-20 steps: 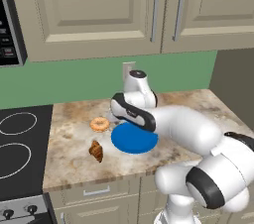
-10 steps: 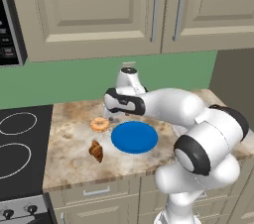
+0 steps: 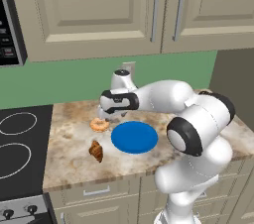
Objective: Place the pastries on the plates.
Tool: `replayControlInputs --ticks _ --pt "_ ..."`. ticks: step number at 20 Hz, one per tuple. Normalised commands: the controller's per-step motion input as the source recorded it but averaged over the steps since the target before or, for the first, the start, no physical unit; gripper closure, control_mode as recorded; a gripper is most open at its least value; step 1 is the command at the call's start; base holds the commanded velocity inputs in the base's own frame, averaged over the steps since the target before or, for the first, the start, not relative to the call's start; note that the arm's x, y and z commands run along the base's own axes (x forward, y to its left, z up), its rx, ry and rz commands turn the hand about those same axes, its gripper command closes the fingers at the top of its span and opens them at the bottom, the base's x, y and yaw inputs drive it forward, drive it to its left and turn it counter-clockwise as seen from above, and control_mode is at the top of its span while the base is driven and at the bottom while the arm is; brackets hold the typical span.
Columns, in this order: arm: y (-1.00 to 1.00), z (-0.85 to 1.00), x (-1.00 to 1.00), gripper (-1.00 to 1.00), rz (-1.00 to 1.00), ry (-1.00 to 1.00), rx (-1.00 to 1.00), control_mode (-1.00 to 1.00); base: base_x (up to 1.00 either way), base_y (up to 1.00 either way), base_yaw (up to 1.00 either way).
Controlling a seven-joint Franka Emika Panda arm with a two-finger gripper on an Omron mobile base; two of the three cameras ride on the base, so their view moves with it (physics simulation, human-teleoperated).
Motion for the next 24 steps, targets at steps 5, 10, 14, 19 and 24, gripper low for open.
replayControlInputs --ticks 5,10,14,19,24 --pt "0.06 -0.18 0.23 -1.0 0.0 0.0 0.0 -1.0 0.0 0.0 0.0" --pt "0.13 -0.27 0.18 -1.0 0.0 0.0 0.0 -1.0 0.0 0.0 0.0" --pt "0.04 -0.08 0.21 -1.0 0.0 0.0 0.0 -1.0 0.0 0.0 0.0" --pt "0.08 -0.09 0.24 -1.0 0.0 0.01 0.0 -1.0 0.0 0.0 0.0" --pt "0.14 -0.16 0.19 -1.0 0.0 0.01 0.0 -1.0 0.0 0.0 0.0"
